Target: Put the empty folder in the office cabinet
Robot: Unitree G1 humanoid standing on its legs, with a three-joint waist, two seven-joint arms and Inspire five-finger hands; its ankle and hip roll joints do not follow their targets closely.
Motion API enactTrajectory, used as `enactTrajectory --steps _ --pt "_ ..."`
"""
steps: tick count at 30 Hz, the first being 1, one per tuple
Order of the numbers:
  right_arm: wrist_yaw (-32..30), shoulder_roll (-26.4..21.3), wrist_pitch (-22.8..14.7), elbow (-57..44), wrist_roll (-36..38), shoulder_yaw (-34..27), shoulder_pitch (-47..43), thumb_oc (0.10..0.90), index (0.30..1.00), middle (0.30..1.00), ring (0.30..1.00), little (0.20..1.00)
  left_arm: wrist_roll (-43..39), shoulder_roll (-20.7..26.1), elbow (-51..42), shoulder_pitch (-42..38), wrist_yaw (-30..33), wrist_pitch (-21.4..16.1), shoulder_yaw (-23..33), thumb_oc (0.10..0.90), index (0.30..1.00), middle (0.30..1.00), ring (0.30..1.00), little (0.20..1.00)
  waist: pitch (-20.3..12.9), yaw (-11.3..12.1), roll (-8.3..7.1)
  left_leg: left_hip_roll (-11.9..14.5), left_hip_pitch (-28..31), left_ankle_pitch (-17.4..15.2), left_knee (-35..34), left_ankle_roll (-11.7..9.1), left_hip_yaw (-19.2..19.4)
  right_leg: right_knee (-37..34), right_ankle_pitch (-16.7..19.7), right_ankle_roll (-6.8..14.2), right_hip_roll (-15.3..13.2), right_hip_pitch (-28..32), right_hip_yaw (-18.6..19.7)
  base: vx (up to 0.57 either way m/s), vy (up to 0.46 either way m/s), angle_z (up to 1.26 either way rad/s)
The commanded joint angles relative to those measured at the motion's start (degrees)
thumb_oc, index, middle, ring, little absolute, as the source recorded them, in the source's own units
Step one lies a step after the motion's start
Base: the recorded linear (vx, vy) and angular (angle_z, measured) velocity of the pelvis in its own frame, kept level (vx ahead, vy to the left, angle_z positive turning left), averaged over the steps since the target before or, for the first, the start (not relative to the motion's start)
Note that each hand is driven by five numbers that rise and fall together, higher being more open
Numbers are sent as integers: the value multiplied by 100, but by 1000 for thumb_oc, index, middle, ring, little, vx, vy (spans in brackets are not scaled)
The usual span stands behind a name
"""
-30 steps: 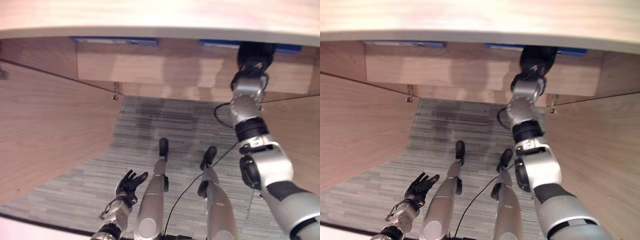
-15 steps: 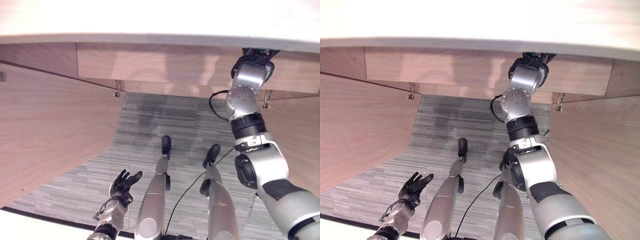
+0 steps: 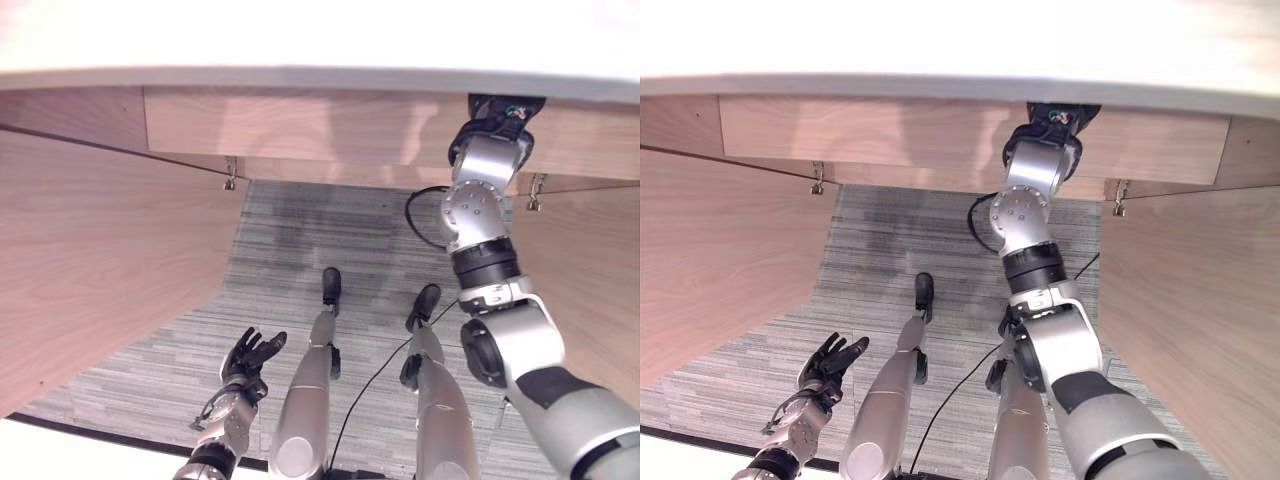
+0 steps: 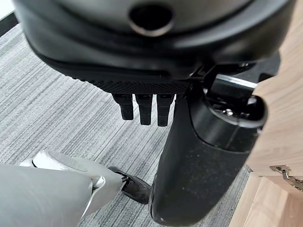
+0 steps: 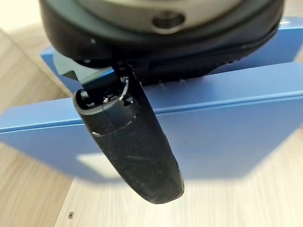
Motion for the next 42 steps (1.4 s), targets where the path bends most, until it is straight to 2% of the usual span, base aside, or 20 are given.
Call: enactTrajectory --steps 1,19,24,30,42 --pt "276 -80 -234 -828 -758 355 -383 800 900 900 900 900 -120 468 12 713 261 -26 -122 800 900 900 900 900 -229 -4 -253 -219 75 -646 161 -145 -1 -482 -98 259 79 -74 291 0 0 0" --pt "173 282 -355 -2139 -1051 786 384 800 900 900 900 900 -164 348 -148 719 413 52 -157 800 900 900 900 900 -111 -137 -287 -227 74 -671 227 -139 73 -488 -45 247 76 -84 326 -3 1 -2" --pt "-247 -1 -191 -2416 -1529 1040 452 800 900 900 900 900 -221 349 -70 648 490 104 -111 800 900 900 900 900 -46 -196 -342 -231 32 -690 275 -120 82 -492 -15 245 63 -116 328 -8 -3 -3" --pt "-605 -558 229 -2295 -2036 1174 210 800 900 900 900 900 -208 396 17 610 529 144 -72 800 900 900 900 900 -34 -248 -412 -250 -44 -724 362 -98 78 -471 16 233 49 -155 358 -6 1 -4" --pt "-718 -659 398 -2001 -2117 1094 228 800 900 900 900 900 -165 445 -6 541 566 150 -55 800 900 900 900 900 -11 -256 -442 -265 -170 -743 451 -91 77 -469 39 231 46 -210 365 0 0 0"
